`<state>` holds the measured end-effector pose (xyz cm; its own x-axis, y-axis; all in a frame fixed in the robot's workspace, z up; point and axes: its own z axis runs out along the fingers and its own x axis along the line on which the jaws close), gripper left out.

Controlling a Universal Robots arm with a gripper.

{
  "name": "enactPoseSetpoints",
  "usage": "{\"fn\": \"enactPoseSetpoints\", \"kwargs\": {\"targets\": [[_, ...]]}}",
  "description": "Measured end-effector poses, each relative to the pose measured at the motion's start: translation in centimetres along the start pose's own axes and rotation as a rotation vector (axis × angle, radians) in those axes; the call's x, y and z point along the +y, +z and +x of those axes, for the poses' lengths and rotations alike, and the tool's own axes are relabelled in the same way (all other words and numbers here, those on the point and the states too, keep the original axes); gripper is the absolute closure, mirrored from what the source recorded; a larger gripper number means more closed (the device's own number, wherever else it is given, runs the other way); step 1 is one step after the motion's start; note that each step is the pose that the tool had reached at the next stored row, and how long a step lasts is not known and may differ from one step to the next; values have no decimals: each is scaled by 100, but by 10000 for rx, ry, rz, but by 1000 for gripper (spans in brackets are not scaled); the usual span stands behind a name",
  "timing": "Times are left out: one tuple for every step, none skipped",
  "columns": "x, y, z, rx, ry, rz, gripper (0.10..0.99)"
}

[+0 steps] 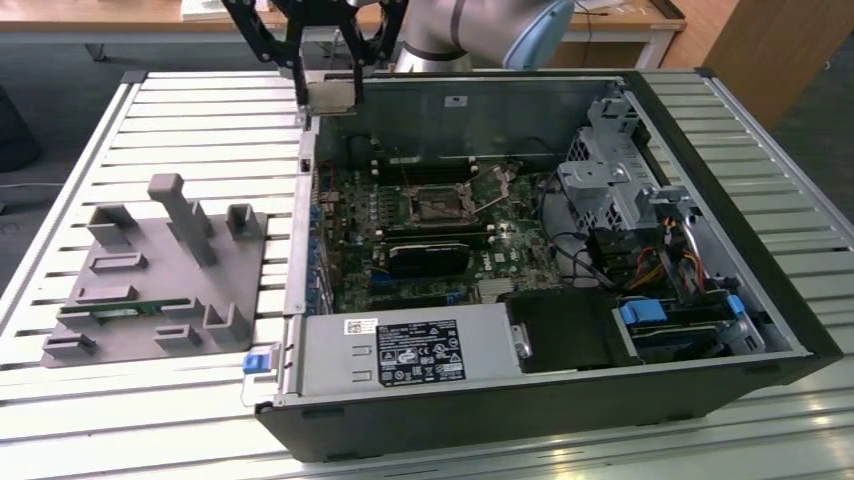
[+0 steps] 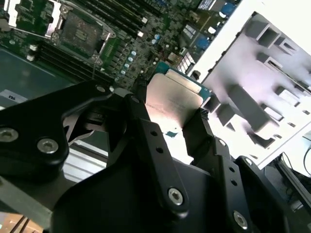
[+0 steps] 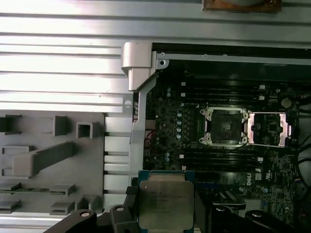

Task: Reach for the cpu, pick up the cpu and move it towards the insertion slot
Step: 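Pick up the cpu and move it towards the insertion slot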

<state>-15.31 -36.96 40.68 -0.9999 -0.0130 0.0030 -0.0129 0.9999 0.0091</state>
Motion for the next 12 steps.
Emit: {"fn": "enactPoseSetpoints", "kwargs": {"targets": [[6,0,-36,0,0,-6,545],[12,0,-68,0,-1,-11,545],[17,0,-96,-1,-1,-12,545],[21,0,-126,0,-1,-12,545],[26,0,-155,0,-1,-12,545],[31,0,-182,0,0,-13,545],[35,-1,-207,0,-1,-12,545],[41,0,-231,0,-1,-12,545],[46,0,-254,0,-2,-12,545],[52,0,-276,0,-2,-13,545],[55,0,-298,0,-1,-13,545],[57,0,-316,0,-1,-12,545]]}}
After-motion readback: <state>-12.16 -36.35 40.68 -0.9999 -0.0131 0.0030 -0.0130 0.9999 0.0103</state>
